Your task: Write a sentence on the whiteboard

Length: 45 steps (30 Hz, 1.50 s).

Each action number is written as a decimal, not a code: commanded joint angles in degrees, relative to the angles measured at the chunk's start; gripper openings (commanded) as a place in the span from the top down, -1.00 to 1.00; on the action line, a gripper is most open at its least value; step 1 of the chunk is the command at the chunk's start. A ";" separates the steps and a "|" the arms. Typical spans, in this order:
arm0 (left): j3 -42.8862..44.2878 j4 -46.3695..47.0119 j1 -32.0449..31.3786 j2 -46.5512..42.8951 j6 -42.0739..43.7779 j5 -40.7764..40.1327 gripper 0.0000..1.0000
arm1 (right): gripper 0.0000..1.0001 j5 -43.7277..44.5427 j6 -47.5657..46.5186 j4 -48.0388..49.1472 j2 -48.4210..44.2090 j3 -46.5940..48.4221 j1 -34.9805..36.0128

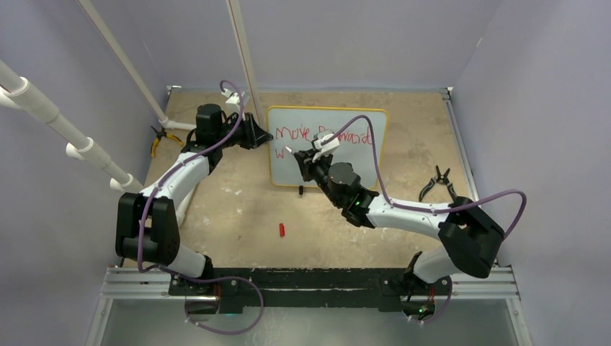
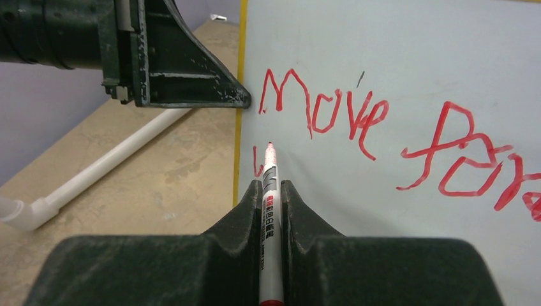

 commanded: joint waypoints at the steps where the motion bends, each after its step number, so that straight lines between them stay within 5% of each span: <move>1: 0.03 1.50 -0.85 0.33 0.06 0.94 0.65 | 1.00 1.10 0.52 0.06 0.74 0.22 -0.16; 45: 0.15 1.41 -0.81 0.24 0.06 1.18 0.68 | 1.00 4.68 2.55 -2.43 4.21 2.07 -0.16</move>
